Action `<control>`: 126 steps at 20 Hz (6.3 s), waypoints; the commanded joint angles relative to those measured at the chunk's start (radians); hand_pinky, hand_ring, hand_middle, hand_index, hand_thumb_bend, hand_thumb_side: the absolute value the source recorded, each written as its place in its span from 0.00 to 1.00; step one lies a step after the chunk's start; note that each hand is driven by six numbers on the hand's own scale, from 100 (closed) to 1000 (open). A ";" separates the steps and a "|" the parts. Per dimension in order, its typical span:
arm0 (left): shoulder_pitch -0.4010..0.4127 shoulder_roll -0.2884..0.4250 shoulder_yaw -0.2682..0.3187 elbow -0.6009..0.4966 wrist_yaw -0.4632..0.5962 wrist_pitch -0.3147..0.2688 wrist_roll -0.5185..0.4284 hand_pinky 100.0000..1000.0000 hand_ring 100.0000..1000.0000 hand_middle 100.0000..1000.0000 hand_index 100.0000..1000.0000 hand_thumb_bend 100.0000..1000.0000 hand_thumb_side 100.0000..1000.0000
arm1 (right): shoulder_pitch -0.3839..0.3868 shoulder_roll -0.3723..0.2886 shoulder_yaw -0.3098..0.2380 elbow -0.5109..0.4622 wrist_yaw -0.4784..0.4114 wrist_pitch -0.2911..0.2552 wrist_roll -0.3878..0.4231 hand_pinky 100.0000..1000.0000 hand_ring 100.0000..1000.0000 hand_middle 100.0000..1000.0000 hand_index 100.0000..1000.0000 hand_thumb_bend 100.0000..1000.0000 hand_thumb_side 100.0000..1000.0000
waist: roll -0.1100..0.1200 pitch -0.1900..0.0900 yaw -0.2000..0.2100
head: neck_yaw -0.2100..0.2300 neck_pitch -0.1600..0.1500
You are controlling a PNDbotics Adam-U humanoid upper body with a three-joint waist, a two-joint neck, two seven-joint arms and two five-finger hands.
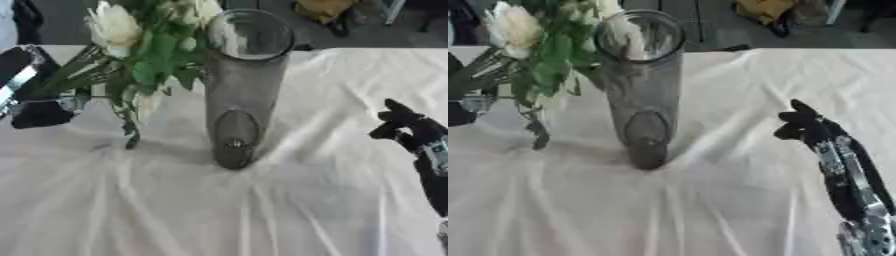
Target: Arrange flowers into the vase.
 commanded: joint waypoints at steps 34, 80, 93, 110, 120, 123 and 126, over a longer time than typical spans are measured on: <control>-0.196 0.009 0.057 -0.139 0.881 -0.023 0.437 0.00 0.00 0.00 0.01 0.00 0.69 | 0.015 -0.025 0.000 -0.020 -0.022 -0.009 -0.009 0.67 1.00 0.50 0.74 0.00 0.98 | 0.028 -0.059 -0.061 | 0.025 0.018; -0.473 -0.129 0.042 -0.123 1.411 -0.160 0.513 0.00 0.00 0.00 0.02 0.15 0.68 | 0.032 -0.039 0.049 -0.020 -0.050 0.014 0.063 0.67 1.00 0.50 0.75 0.00 0.99 | 0.088 -0.106 -0.153 | 0.098 0.010; -0.496 -0.155 0.032 -0.149 1.471 -0.256 0.446 0.00 0.00 0.00 0.02 0.14 0.68 | 0.029 -0.039 0.058 -0.020 -0.046 0.010 0.077 0.68 1.00 0.50 0.75 0.00 1.00 | 0.090 -0.092 -0.173 | 0.110 -0.016; -0.501 -0.177 0.017 -0.167 1.474 -0.322 0.318 0.00 0.00 0.00 0.02 0.09 0.67 | 0.021 -0.037 0.063 -0.020 -0.043 0.006 0.088 0.68 1.00 0.50 0.75 0.00 1.00 | 0.101 -0.073 -0.203 | 0.126 -0.043; -0.502 -0.175 0.023 -0.189 1.440 -0.397 0.252 0.00 0.00 0.00 0.02 0.06 0.77 | 0.016 -0.036 0.066 -0.020 -0.042 0.004 0.096 0.68 1.00 0.50 0.75 0.00 1.00 | 0.104 -0.060 -0.214 | 0.130 -0.058; -0.502 -0.178 0.023 -0.193 1.433 -0.410 0.240 0.00 0.00 0.00 0.02 0.05 0.77 | 0.013 -0.035 0.067 -0.020 -0.042 0.003 0.099 0.68 1.00 0.50 0.75 0.00 1.00 | 0.104 -0.055 -0.216 | 0.130 -0.064; -0.506 -0.184 0.026 -0.197 1.425 -0.421 0.225 0.00 0.00 0.00 0.02 0.05 0.76 | 0.010 -0.035 0.069 -0.020 -0.041 0.001 0.103 0.68 1.00 0.50 0.75 0.00 1.00 | 0.105 -0.047 -0.222 | 0.131 -0.072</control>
